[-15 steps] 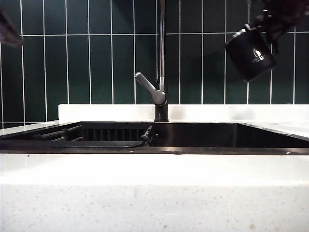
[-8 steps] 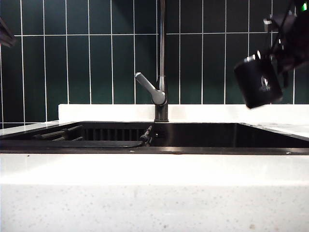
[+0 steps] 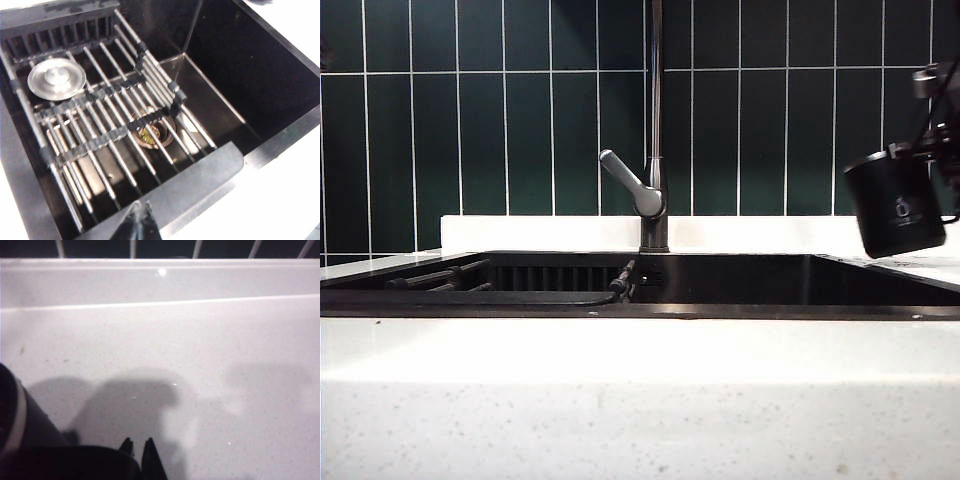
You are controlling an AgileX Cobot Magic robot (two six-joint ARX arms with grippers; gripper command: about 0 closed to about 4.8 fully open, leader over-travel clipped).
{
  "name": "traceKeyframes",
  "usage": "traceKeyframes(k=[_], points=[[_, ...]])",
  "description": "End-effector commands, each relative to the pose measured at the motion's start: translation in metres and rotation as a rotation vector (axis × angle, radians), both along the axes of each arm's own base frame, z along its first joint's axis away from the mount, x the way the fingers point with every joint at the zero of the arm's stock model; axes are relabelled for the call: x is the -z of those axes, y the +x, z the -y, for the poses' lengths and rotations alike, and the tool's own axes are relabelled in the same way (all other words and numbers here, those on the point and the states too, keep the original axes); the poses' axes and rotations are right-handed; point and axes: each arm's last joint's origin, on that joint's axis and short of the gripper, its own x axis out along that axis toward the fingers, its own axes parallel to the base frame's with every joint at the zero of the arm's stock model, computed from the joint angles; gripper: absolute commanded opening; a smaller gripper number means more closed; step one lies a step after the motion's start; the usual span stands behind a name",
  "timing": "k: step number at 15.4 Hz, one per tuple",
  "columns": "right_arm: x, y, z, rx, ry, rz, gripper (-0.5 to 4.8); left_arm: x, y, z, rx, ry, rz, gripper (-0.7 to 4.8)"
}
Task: Pick up the mug next to the sink, go to the faucet to get some water, pour the water into the sink, and finally put the mug back to its place.
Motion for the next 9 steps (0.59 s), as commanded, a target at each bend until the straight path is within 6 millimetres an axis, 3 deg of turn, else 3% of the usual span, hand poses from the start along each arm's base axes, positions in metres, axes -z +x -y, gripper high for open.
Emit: traceKeyframes(k=[1, 7, 9], points=[[-0.012, -0.006, 0.0, -0.011, 0.038, 0.083, -0.05, -0.001, -0.001, 0.0, 0.002, 0.002, 0.008, -0.06], [0.007, -0.016, -0.001, -0.031, 0.074, 0.032, -0.05, 0.002, -0.006, -0.001, 0.003, 0.01, -0.024, -0.06], [0.009, -0.017, 0.003, -0.02, 0.076, 0.022, 0.42, 0.001, -0.013, -0.003, 0.01, 0.021, -0.002, -0.06]])
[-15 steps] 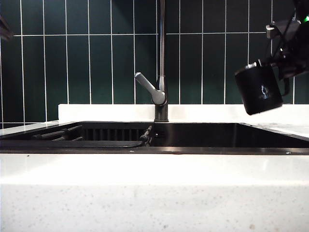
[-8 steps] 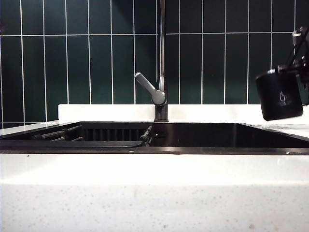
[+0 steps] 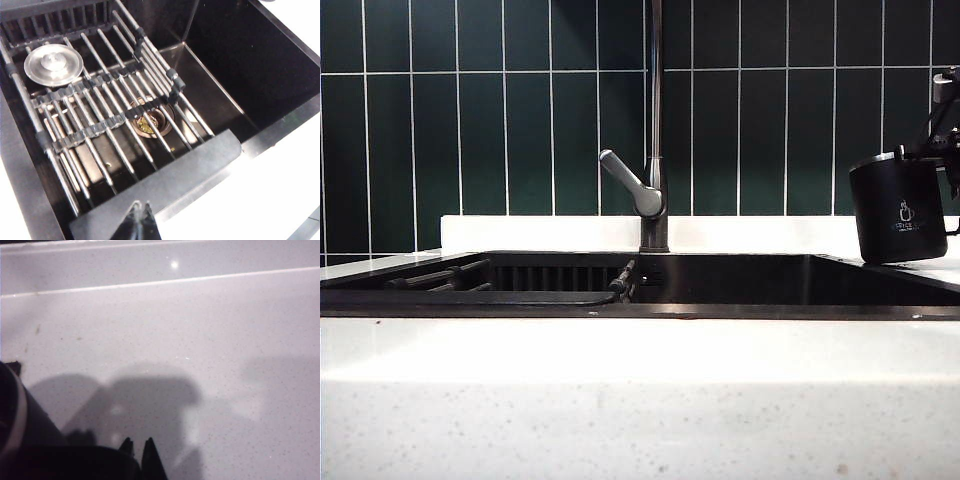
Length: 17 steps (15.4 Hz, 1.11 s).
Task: Pick up the mug next to the sink, go to the faucet to get some water, pour the water into the sink, and finally put the mug back to its place.
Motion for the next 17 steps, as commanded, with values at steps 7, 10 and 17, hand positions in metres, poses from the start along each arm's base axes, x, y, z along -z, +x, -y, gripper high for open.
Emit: traceKeyframes(k=[7, 10, 17], points=[[-0.005, -0.022, 0.002, 0.011, 0.012, -0.113, 1.58, -0.002, -0.018, -0.005, -0.001, 0.018, 0.035, -0.06], [0.003, -0.048, 0.0, 0.029, 0.004, -0.182, 1.57, -0.004, -0.023, -0.006, -0.004, 0.012, 0.065, -0.06], [-0.041, -0.12, -0.019, -0.038, -0.006, 0.058, 0.52, -0.011, -0.064, -0.019, -0.125, 0.022, 0.259, -0.06]])
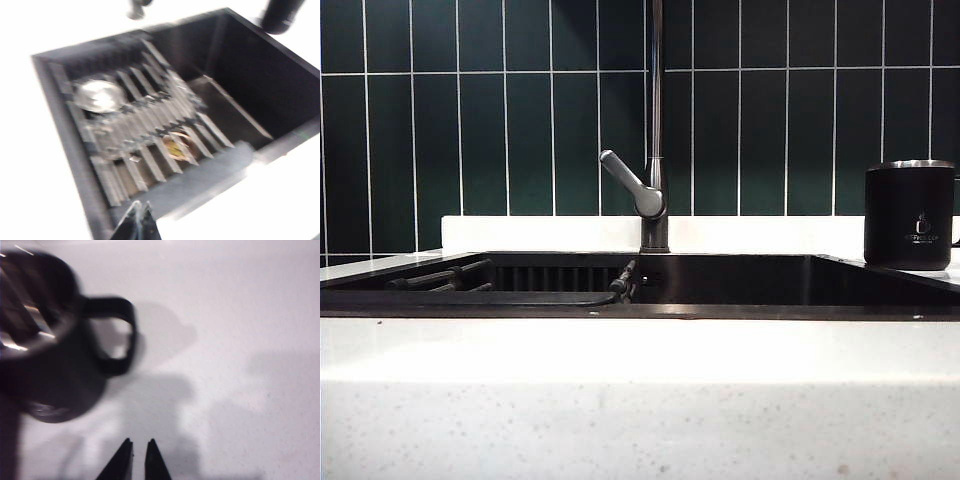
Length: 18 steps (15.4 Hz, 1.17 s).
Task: Pick up the mug next to the sink, go to the faucet to get some water, pour the water into the sink, and finally put the mug back to its place.
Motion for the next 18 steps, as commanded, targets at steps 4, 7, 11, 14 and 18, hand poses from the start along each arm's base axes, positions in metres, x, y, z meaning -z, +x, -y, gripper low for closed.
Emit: traceKeyframes(k=[4, 7, 11, 14, 18], points=[[-0.056, -0.064, -0.031, -0.24, 0.035, 0.267, 0.53, -0.004, -0.015, -0.005, -0.056, -0.004, 0.113, -0.05], [-0.068, -0.095, -0.035, -0.382, 0.073, 0.344, 0.53, -0.007, -0.012, -0.005, -0.058, -0.022, 0.167, -0.06], [-0.073, -0.132, -0.033, -0.44, 0.085, 0.393, 0.52, 0.0, 0.002, -0.001, -0.058, -0.046, 0.254, -0.06], [-0.064, -0.144, -0.03, -0.388, 0.054, 0.398, 0.47, 0.02, 0.018, 0.003, -0.059, -0.054, 0.287, -0.06], [-0.042, -0.149, -0.028, -0.36, 0.027, 0.423, -0.02, 0.048, 0.034, 0.006, -0.061, -0.061, 0.311, -0.06]])
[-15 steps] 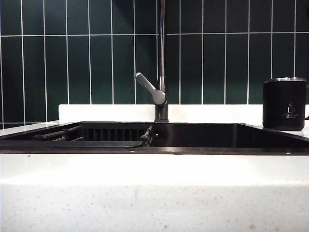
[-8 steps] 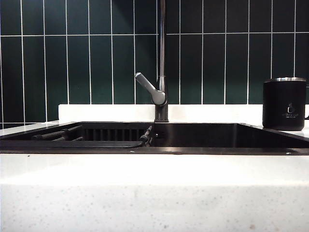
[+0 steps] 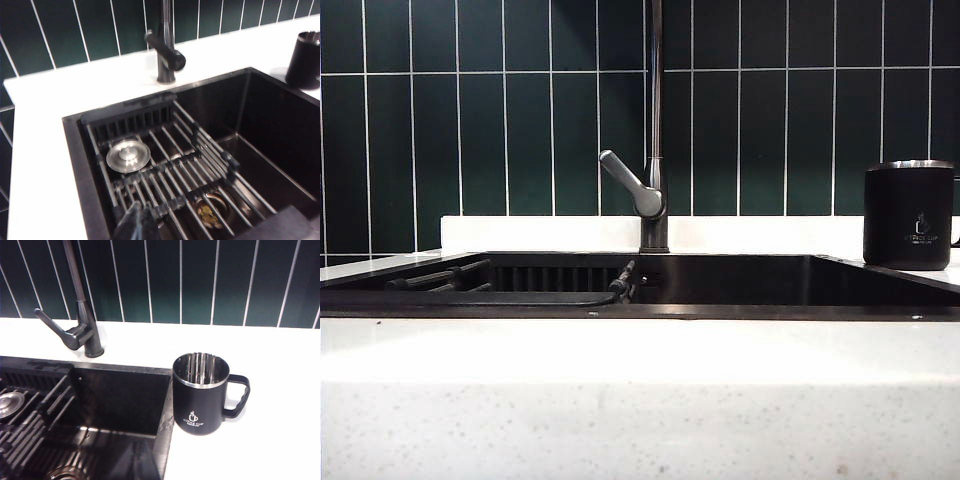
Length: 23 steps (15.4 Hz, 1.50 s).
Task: Pick up the mug next to the sink, go to the faucet to get some water, pour the water into the sink, and finally put the mug back to its place.
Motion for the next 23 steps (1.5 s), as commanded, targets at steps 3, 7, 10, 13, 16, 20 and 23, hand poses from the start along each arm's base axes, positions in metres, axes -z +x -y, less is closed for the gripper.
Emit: traceKeyframes(k=[3, 7, 10, 13, 16, 20, 23], points=[[0.028, 0.0, 0.001, 0.029, -0.005, 0.017, -0.02, 0.029, 0.013, 0.001, -0.058, 0.006, 0.006, -0.06], [0.059, 0.01, 0.002, 0.107, -0.016, -0.025, -0.02, 0.046, 0.019, 0.0, -0.161, -0.002, -0.003, -0.05], [0.084, 0.016, 0.002, 0.131, -0.021, -0.069, -0.02, 0.06, 0.025, 0.0, -0.195, -0.09, 0.043, -0.06], [0.097, 0.02, 0.002, 0.132, -0.021, -0.071, -0.02, 0.08, 0.027, 0.0, -0.236, -0.079, 0.015, -0.06], [0.113, 0.023, 0.001, 0.129, -0.021, -0.068, -0.02, 0.095, 0.028, 0.0, -0.239, -0.079, -0.027, -0.06], [0.123, 0.025, 0.001, 0.13, -0.021, -0.066, -0.02, 0.105, 0.029, -0.001, -0.286, -0.068, -0.032, -0.06], [0.124, 0.025, 0.001, 0.13, -0.02, -0.06, -0.02, 0.105, 0.029, -0.003, -0.326, -0.059, -0.023, -0.05]])
